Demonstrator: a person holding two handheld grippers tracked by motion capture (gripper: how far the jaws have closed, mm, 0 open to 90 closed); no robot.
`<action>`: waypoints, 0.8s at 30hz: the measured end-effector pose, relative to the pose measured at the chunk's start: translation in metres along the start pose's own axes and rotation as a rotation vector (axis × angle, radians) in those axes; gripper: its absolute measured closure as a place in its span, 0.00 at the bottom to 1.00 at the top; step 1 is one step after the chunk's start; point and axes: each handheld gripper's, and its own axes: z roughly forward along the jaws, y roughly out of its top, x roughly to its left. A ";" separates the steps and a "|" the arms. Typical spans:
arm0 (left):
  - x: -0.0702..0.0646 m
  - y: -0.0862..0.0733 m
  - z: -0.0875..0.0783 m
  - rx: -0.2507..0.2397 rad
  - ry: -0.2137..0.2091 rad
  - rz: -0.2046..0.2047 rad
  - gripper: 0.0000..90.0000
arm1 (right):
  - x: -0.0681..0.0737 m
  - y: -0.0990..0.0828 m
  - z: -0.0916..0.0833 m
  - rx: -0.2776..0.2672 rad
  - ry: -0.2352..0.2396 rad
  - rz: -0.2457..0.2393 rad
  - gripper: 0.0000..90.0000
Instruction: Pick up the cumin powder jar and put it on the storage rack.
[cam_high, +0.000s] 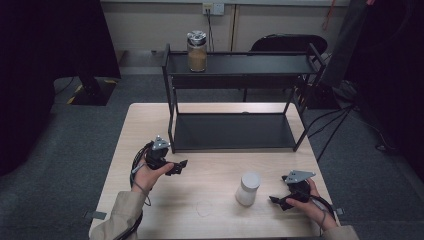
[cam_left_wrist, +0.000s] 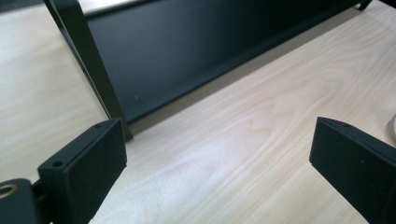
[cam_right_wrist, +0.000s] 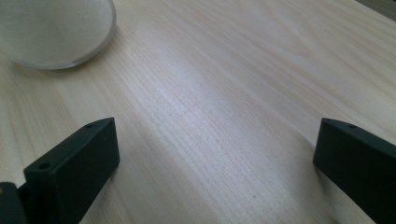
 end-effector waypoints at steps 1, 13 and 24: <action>0.000 -0.002 0.001 0.006 0.003 0.005 0.03 | 0.000 0.000 0.000 0.000 0.000 0.000 0.00; 0.001 -0.029 0.012 0.039 0.000 -0.021 0.03 | 0.000 0.000 0.000 0.000 0.000 0.001 0.00; -0.001 -0.041 0.018 0.060 0.003 -0.031 0.04 | 0.000 0.000 0.000 0.000 0.000 0.001 0.00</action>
